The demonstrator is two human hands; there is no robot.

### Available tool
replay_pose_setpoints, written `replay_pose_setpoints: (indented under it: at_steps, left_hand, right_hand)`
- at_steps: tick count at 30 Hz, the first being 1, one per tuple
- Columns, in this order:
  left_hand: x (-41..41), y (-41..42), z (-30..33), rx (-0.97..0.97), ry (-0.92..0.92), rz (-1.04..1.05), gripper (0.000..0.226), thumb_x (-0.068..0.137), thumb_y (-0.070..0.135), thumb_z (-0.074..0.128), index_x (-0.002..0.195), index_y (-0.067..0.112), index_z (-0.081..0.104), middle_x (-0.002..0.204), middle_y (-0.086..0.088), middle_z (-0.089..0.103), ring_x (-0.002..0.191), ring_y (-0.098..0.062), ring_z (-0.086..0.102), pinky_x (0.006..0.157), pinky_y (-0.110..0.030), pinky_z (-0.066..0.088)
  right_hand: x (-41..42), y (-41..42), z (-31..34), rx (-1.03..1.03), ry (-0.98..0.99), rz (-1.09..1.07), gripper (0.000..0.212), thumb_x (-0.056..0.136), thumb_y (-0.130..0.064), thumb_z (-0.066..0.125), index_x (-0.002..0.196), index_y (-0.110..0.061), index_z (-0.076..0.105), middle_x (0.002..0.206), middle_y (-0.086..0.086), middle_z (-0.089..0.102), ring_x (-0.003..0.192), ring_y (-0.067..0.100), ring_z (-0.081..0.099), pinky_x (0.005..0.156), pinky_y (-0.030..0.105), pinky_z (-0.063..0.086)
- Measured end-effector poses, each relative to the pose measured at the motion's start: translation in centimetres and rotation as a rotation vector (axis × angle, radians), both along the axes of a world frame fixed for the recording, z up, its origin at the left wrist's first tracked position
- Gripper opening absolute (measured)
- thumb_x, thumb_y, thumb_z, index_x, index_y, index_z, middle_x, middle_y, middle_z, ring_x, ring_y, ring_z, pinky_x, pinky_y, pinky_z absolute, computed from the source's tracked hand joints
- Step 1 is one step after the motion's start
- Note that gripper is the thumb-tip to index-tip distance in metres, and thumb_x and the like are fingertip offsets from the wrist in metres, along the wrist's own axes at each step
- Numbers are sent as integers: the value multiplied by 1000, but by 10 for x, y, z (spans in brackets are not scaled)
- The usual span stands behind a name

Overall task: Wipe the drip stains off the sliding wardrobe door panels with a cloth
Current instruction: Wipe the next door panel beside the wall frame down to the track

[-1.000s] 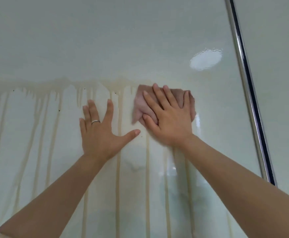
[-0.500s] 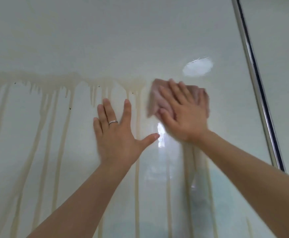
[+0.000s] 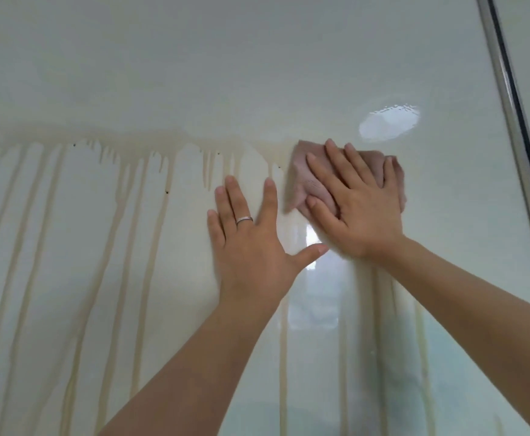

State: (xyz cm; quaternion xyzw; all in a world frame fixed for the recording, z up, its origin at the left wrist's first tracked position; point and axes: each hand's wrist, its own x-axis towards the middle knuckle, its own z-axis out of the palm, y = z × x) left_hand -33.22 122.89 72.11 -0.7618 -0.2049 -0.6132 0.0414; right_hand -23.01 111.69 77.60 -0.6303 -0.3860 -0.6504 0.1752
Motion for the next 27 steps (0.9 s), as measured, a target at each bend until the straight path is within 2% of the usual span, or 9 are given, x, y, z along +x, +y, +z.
replay_pose_setpoints:
  at_steps: [4,6,10,13,15,17,21,24,27]
  left_hand:
    - [0,-1,0,0,28,35,112,61,90,26,145,32,-21,150,-18,-28,139,-31,-26,113,-42,-12]
    - [1,1,0,-4,17,37,112,58,91,20,145,32,-21,150,-18,-29,139,-31,-26,112,-42,-13]
    - [3,6,-4,27,-42,35,115,54,95,12,147,33,-15,153,-20,-20,141,-32,-19,112,-42,-10]
    - [-2,3,-3,1,-10,-1,116,55,95,23,148,33,-10,154,-19,-18,142,-31,-17,113,-42,-9]
    - [-5,-1,-1,-19,39,-7,115,57,91,29,147,34,-12,153,-18,-22,141,-30,-21,113,-42,-10]
    - [-4,-1,1,-20,44,3,112,59,89,31,147,34,-13,152,-18,-24,141,-29,-22,113,-41,-11]
    - [-2,0,0,-18,37,10,113,59,89,29,147,33,-13,152,-18,-24,141,-30,-22,113,-41,-11]
    - [-11,-3,-3,-26,99,-13,114,58,88,31,148,32,-10,152,-19,-23,141,-30,-21,113,-41,-10]
    - [-23,-1,-26,9,113,-47,129,45,98,26,149,29,-7,152,-22,-20,141,-33,-19,113,-45,-8]
  right_hand:
    - [21,-36,20,268,321,-69,72,84,-59,6,153,-39,7,163,-7,1,149,14,-3,114,59,-4]
    - [17,-26,26,349,379,-57,71,85,-56,6,154,-37,4,163,-5,-1,149,16,-5,114,61,-3]
    - [8,-3,-8,212,154,-5,69,88,-57,9,153,-34,18,162,-2,13,149,21,8,113,62,2]
    - [20,-15,-50,53,-29,18,61,94,-53,24,148,-28,35,157,3,30,145,25,22,112,59,4]
    - [34,-35,-66,-38,-111,-15,59,95,-53,26,147,-28,35,155,4,33,143,25,26,111,63,10]
    - [42,-49,-62,-54,-96,-25,60,93,-53,27,149,-30,29,156,2,30,144,24,24,109,68,13]
    - [24,-21,-53,307,258,12,68,86,-58,9,151,-39,12,162,-6,9,149,18,3,114,57,-6]
    - [10,2,-86,261,116,46,61,93,-52,23,150,-31,30,159,1,25,147,24,17,112,58,-1]
    - [15,-3,-125,172,-13,66,56,93,-47,34,144,-25,44,153,6,36,143,26,26,111,64,10]
